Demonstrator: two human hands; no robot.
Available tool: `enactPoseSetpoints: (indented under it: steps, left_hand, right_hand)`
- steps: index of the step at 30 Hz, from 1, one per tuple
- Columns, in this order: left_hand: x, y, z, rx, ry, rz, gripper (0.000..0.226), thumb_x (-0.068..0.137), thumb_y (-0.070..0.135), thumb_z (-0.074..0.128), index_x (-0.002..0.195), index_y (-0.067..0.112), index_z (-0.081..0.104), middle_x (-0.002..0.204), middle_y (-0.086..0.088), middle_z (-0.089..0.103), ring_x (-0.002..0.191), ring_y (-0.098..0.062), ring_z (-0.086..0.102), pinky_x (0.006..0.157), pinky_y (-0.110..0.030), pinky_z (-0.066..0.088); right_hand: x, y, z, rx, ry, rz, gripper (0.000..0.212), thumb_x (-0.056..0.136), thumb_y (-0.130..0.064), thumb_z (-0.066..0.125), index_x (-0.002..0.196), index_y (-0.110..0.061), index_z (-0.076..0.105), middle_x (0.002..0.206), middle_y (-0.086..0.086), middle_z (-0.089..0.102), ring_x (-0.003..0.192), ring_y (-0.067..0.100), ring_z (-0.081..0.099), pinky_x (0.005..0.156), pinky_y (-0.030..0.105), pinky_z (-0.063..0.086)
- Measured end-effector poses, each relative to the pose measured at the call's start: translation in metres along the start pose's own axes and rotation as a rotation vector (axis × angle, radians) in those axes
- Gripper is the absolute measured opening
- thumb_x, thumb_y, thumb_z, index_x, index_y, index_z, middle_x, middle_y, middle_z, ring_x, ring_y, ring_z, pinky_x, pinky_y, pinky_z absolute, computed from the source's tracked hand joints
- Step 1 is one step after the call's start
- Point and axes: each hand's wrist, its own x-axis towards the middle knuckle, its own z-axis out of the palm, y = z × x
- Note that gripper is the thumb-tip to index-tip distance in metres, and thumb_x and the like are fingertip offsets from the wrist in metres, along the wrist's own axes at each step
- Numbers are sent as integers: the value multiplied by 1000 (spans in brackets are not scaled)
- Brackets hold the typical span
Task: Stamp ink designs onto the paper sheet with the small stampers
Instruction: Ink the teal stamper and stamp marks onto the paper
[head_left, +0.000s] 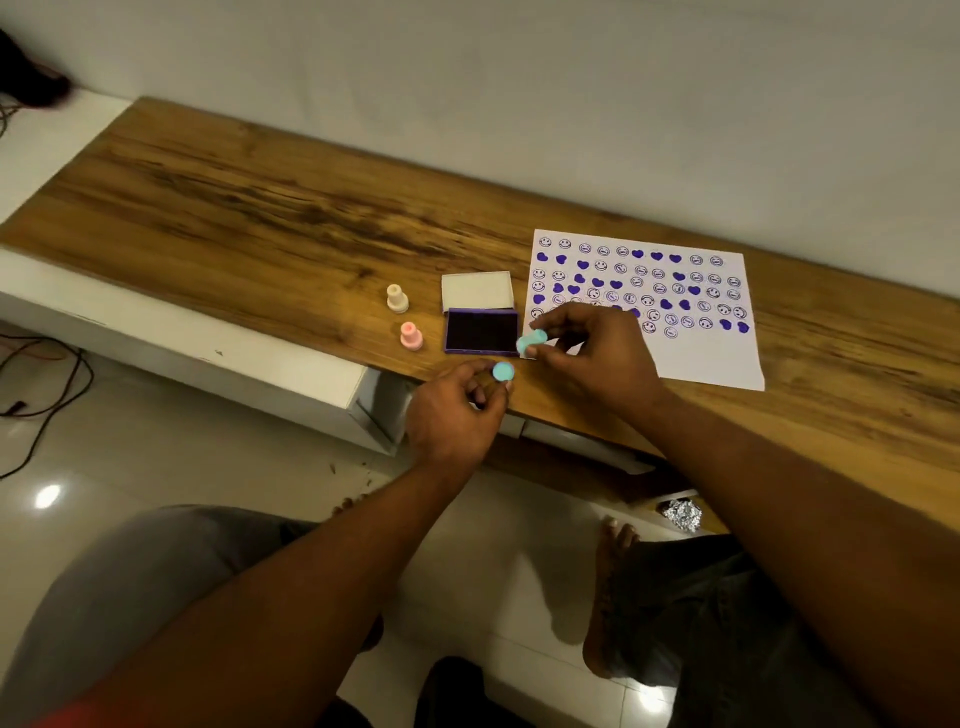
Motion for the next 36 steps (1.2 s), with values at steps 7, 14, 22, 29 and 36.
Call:
enactPoseSetpoints:
  steps: [7, 14, 22, 29, 36]
  left_hand:
    - [2, -1, 0, 27, -11, 12, 35, 92, 44, 77, 125, 30, 75, 78, 13, 64, 75, -10, 62, 63, -27, 49]
    - [4, -3, 3, 57, -9, 4, 39, 92, 47, 76, 127, 32, 74, 83, 13, 67, 79, -10, 64, 66, -29, 53]
    - [4, -4, 4, 73, 7, 8, 37, 91, 46, 77, 125, 33, 75, 74, 19, 60, 70, -1, 56, 58, -18, 37]
    - [4, -5, 1, 32, 4, 36, 32, 92, 44, 75, 121, 30, 76, 72, 14, 62, 67, -3, 59, 57, -23, 41]
    - [-1, -12, -13, 7, 45, 2, 31, 92, 43, 76, 119, 27, 78, 71, 16, 62, 61, 3, 57, 55, -18, 40]
  right_hand:
    - [-7, -3, 22, -127, -55, -56, 27, 86, -44, 84, 109, -32, 79, 97, -19, 77, 92, -2, 70, 80, 27, 61]
    - [-5, -9, 21, -275, -70, -127, 24, 90, -40, 80, 113, -33, 79, 104, -15, 78, 89, 2, 67, 74, 21, 52]
    - [0, -17, 20, -426, -113, -230, 27, 95, -39, 76, 120, -30, 79, 110, -6, 81, 93, 13, 73, 71, 21, 44]
    - [5, -18, 26, -501, -119, -234, 29, 96, -41, 74, 123, -32, 78, 110, -5, 80, 96, 15, 73, 76, 24, 44]
    - [6, -27, 45, -488, -133, -247, 30, 95, -39, 75, 122, -29, 68, 109, -3, 80, 96, 19, 75, 78, 30, 56]
